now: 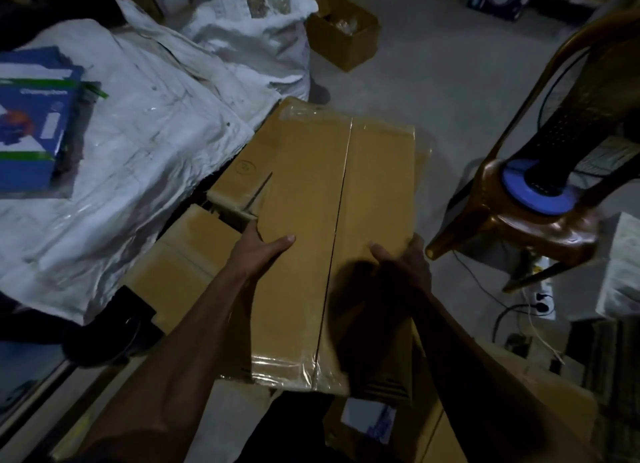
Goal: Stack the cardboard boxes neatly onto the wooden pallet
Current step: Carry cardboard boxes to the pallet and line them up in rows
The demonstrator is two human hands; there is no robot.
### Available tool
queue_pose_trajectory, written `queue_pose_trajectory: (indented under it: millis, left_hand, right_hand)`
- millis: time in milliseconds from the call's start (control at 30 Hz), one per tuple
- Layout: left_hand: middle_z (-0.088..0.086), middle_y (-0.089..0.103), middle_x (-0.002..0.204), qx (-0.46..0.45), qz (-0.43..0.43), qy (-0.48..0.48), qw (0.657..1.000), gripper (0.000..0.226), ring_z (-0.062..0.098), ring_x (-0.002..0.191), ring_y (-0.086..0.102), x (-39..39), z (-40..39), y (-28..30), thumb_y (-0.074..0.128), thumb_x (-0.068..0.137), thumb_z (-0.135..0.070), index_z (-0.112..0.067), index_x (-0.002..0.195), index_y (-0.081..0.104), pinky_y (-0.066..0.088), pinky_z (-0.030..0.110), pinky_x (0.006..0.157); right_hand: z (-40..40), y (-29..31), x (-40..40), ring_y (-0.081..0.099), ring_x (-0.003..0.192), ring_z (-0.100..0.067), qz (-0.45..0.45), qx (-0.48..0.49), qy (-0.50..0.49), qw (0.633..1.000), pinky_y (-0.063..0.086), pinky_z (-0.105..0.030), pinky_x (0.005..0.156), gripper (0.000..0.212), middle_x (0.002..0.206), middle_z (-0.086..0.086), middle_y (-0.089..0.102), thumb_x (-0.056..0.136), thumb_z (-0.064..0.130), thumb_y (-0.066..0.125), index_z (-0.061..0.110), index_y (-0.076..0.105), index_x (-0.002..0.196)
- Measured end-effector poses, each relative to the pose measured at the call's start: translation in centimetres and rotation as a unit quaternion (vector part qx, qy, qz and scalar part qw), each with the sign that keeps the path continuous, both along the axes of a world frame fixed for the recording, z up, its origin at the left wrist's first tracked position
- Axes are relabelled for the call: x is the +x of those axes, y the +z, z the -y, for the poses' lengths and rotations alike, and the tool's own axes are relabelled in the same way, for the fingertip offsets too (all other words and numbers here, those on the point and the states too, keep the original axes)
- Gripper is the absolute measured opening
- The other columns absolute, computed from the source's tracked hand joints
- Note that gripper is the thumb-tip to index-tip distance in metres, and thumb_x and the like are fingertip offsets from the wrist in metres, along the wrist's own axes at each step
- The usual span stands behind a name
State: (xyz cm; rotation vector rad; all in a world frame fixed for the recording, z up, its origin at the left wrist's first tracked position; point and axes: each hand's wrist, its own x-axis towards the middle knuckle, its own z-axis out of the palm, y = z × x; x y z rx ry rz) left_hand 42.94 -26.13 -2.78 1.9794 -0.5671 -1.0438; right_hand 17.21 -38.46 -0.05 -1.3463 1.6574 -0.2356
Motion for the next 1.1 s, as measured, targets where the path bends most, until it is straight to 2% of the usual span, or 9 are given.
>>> queue_pose_trajectory:
  millis: [133, 233, 367, 433, 567, 700, 867, 1033, 1100]
  left_hand:
    - [-0.008, 0.064, 0.113, -0.001, 0.044, 0.041, 0.998, 0.083, 0.02, 0.103, 0.064, -5.5, -6.3, 2.8, 0.077, 0.055, -0.073, -0.034, 0.121, 0.046, 0.053, 0.047, 0.093]
    - [-0.011, 0.065, 0.111, -0.015, 0.07, 0.078, 0.994, 0.076, 0.019, 0.101, 0.065, -10.2, -11.6, 4.1, 0.076, 0.056, -0.073, -0.041, 0.117, 0.043, 0.054, 0.048, 0.091]
    - [-0.013, 0.062, 0.108, -0.019, 0.138, 0.134, 0.981, 0.066, 0.017, 0.1, 0.062, -17.5, -19.6, 5.7, 0.075, 0.071, -0.062, -0.034, 0.122, 0.044, 0.051, 0.037, 0.089]
    - [-0.015, 0.062, 0.106, -0.019, 0.144, 0.167, 0.975, 0.063, 0.017, 0.101, 0.063, -20.7, -23.3, 6.7, 0.075, 0.071, -0.061, -0.036, 0.121, 0.045, 0.051, 0.039, 0.091]
    - [-0.012, 0.063, 0.117, -0.018, 0.124, 0.221, 0.967, 0.081, 0.018, 0.108, 0.063, -25.9, -30.7, 8.4, 0.071, 0.059, -0.073, -0.04, 0.127, 0.042, 0.051, 0.047, 0.096]
    - [-0.007, 0.06, 0.127, -0.014, 0.138, 0.283, 0.949, 0.09, 0.019, 0.111, 0.06, -30.0, -37.2, 10.2, 0.075, 0.067, -0.066, -0.031, 0.142, 0.038, 0.05, 0.048, 0.097]
    - [-0.009, 0.056, 0.13, -0.008, 0.167, 0.357, 0.919, 0.095, 0.021, 0.116, 0.058, -33.6, -45.4, 11.2, 0.07, 0.067, -0.07, -0.04, 0.146, 0.027, 0.049, 0.05, 0.098]
    - [-0.013, 0.053, 0.136, -0.011, 0.161, 0.449, 0.879, 0.102, 0.019, 0.121, 0.055, -37.6, -54.8, 11.5, 0.067, 0.063, -0.077, -0.052, 0.147, 0.016, 0.047, 0.049, 0.102]
    - [-0.014, 0.05, 0.141, -0.009, 0.157, 0.484, 0.861, 0.105, 0.018, 0.125, 0.053, -39.5, -58.8, 11.2, 0.066, 0.063, -0.078, -0.051, 0.149, 0.012, 0.046, 0.049, 0.104]
  right_hand:
    - [-4.5, 2.0, -3.8, 0.054, 0.122, -0.041, 0.005, -0.052, 0.037, 0.998, 0.043, -0.05, 0.104, 0.093, 0.137, -0.012, 0.055, 0.079, 0.061, 0.071, 0.03, 0.022, 0.151]
    - [-8.5, 3.2, -7.2, 0.053, 0.121, -0.041, 0.016, -0.079, 0.066, 0.995, 0.042, -0.049, 0.101, 0.091, 0.136, -0.014, 0.055, 0.081, 0.059, 0.07, 0.033, 0.019, 0.151]
    - [-14.8, 4.7, -12.3, 0.051, 0.123, -0.038, 0.041, -0.106, 0.125, 0.986, 0.04, -0.049, 0.102, 0.092, 0.138, -0.01, 0.053, 0.079, 0.059, 0.072, 0.034, 0.019, 0.15]
    - [-17.4, 5.6, -14.4, 0.051, 0.124, -0.038, 0.056, -0.109, 0.155, 0.98, 0.04, -0.049, 0.104, 0.093, 0.14, -0.008, 0.053, 0.079, 0.06, 0.071, 0.036, 0.017, 0.151]
    - [-21.9, 7.5, -17.4, 0.053, 0.121, -0.036, 0.073, -0.109, 0.228, 0.965, 0.042, -0.051, 0.104, 0.095, 0.138, -0.003, 0.055, 0.078, 0.064, 0.07, 0.046, 0.012, 0.15]
    - [-26.4, 9.2, -18.3, 0.05, 0.125, -0.036, 0.076, -0.108, 0.303, 0.944, 0.04, -0.055, 0.105, 0.102, 0.142, -0.005, 0.051, 0.077, 0.066, 0.069, 0.053, 0.0, 0.15]
    - [-32.5, 10.2, -17.0, 0.045, 0.129, -0.039, 0.075, -0.132, 0.387, 0.909, 0.035, -0.05, 0.106, 0.099, 0.144, -0.011, 0.048, 0.083, 0.059, 0.068, 0.047, 0.0, 0.154]
    - [-40.8, 10.4, -15.2, 0.05, 0.127, -0.039, 0.107, -0.142, 0.474, 0.862, 0.04, -0.055, 0.105, 0.101, 0.145, -0.009, 0.051, 0.08, 0.064, 0.069, 0.047, 0.003, 0.155]
    - [-44.5, 10.3, -14.7, 0.047, 0.131, -0.039, 0.108, -0.132, 0.513, 0.841, 0.039, -0.053, 0.106, 0.1, 0.148, -0.008, 0.048, 0.08, 0.065, 0.068, 0.047, 0.003, 0.155]
